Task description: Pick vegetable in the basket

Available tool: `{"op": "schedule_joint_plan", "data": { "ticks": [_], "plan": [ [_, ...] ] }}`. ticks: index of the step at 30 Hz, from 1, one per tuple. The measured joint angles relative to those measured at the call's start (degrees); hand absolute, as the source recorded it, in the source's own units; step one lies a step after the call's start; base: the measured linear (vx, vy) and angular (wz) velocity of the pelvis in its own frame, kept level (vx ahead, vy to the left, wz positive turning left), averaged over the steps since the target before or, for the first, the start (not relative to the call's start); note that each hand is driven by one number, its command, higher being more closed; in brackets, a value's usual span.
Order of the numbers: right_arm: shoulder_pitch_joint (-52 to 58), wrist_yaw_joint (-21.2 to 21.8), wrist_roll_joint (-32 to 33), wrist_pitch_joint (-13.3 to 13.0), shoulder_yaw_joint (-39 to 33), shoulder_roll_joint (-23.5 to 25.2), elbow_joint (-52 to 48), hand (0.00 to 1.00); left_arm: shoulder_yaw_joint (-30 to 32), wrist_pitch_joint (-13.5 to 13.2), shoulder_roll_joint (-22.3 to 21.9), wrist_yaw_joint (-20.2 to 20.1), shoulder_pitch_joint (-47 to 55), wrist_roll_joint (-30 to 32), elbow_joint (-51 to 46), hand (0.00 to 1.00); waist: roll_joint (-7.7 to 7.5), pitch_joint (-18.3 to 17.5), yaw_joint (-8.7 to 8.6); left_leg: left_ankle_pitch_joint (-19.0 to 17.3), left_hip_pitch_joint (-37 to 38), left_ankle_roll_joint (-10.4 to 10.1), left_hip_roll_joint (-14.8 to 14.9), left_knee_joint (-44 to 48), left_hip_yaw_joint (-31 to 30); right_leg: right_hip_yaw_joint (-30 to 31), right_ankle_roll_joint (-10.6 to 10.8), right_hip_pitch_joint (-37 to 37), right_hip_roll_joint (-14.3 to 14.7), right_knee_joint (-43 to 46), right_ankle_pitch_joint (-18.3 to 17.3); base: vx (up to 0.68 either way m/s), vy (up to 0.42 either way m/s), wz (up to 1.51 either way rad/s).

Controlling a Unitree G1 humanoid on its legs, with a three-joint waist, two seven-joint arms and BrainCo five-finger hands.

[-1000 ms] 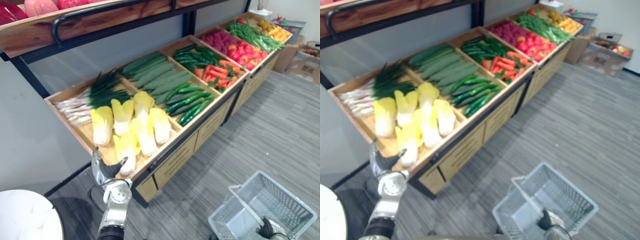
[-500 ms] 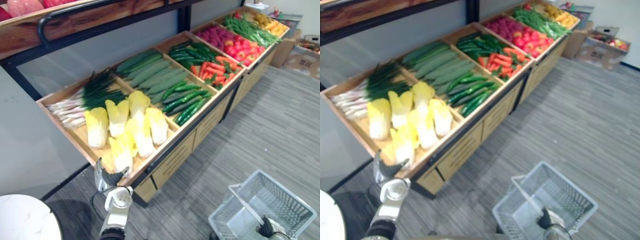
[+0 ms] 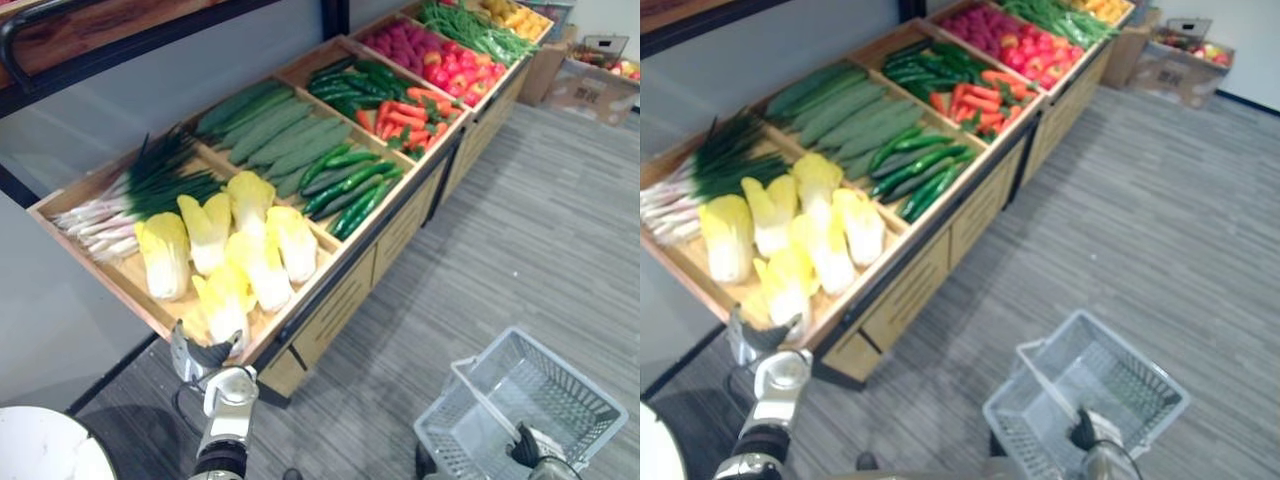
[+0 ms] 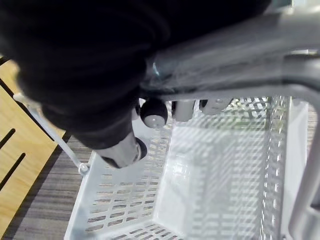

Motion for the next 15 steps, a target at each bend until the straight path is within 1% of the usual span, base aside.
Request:
{"op": "schedule_joint_plan", "data": {
  "ticks": [3,8,10,12,15],
  "plan": [
    [0.0,0.0,0.0,-0.1,0.0,0.0,-1.3,1.00,0.3,0.1,0.0,0.6,-0.8,0.0,0.0,0.00,-0.13,0.8,0.01,0.0,0.0,0.0,0.0,0.0,0.0,0.0,0.0,0.0,0.0,0.1,0.0,0.00,0.000,0.00],
    [-0.1,-0.2,0.0,-0.5,1.2,0.0,-2.1,1.00,0.7,0.4,-0.1,1.9,-1.1,0.0,-0.8,0.00,-0.50,1.2,0.03,-0.1,0.0,-0.1,0.0,0.0,0.3,0.4,0.0,-0.4,0.0,0.1,0.0,0.00,-0.004,-0.03],
    [-0.1,-0.4,0.0,-0.7,2.0,0.0,-2.2,1.00,1.2,1.4,-0.2,2.0,-1.1,0.0,-2.8,0.00,-0.91,1.4,0.06,-0.1,0.0,-0.1,0.0,0.0,0.3,0.5,0.0,-0.4,0.0,0.2,0.0,0.00,0.000,0.00],
    [-0.1,-0.4,0.0,-0.9,2.1,0.1,-2.4,1.00,1.5,1.5,-0.4,2.1,-1.0,0.1,-6.2,0.00,-1.36,2.0,0.15,-0.1,0.0,-0.1,0.0,0.0,0.2,0.4,0.0,-0.4,0.0,0.2,0.0,0.00,-0.003,0.02],
    [0.0,-0.4,0.0,-0.9,2.1,0.1,-3.0,1.00,0.0,1.1,-0.7,1.9,-1.1,0.7,-14.3,0.00,-1.32,2.2,0.00,-0.1,0.0,-0.1,-0.1,0.0,-0.3,0.2,0.0,0.1,-0.1,0.1,0.0,0.01,-0.003,0.02]
  ]
}}
